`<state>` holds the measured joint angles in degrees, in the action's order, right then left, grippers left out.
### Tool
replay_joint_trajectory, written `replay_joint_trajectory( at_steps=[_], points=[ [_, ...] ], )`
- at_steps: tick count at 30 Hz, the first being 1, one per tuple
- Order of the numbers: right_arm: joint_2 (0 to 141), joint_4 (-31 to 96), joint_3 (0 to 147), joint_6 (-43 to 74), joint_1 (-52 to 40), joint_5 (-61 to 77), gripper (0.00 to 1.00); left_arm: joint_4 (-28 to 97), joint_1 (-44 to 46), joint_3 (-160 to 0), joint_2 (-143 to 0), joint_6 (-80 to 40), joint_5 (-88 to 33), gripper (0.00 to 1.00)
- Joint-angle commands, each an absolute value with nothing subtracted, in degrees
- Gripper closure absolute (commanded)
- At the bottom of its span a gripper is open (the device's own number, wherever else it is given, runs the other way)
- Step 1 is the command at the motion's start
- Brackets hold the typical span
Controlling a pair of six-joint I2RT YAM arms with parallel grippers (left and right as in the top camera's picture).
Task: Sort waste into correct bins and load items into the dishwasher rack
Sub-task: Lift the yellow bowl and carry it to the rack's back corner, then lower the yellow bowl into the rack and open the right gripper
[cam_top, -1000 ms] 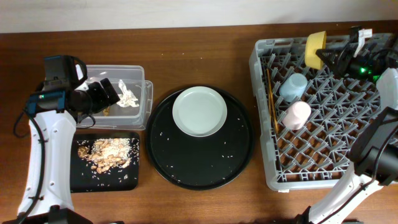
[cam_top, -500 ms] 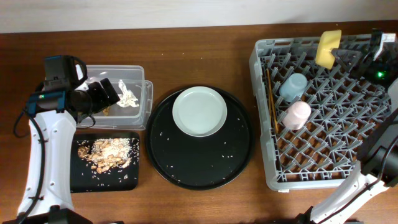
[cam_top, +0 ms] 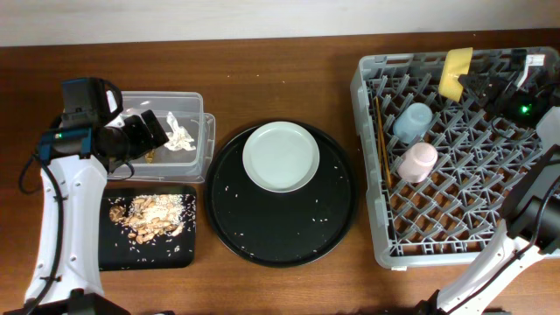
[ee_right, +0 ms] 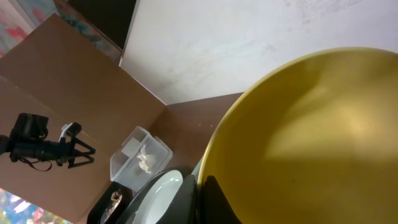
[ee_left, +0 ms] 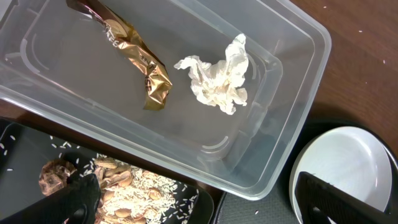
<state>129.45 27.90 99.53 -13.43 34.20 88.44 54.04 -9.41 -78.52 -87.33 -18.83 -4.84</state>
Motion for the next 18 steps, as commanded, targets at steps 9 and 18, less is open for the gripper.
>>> replay_joint_trajectory(
  at_steps=[9,18],
  points=[
    [129.91,26.98,99.5,-8.86,30.55,88.92,0.96,54.13,-9.54,-78.59,-86.65,-18.33,-4.47,0.0],
    [129.91,28.88,99.42,-8.91,32.47,88.88,0.96,54.13,-9.54,-78.59,-86.65,-18.33,-4.47,0.01]
  ],
)
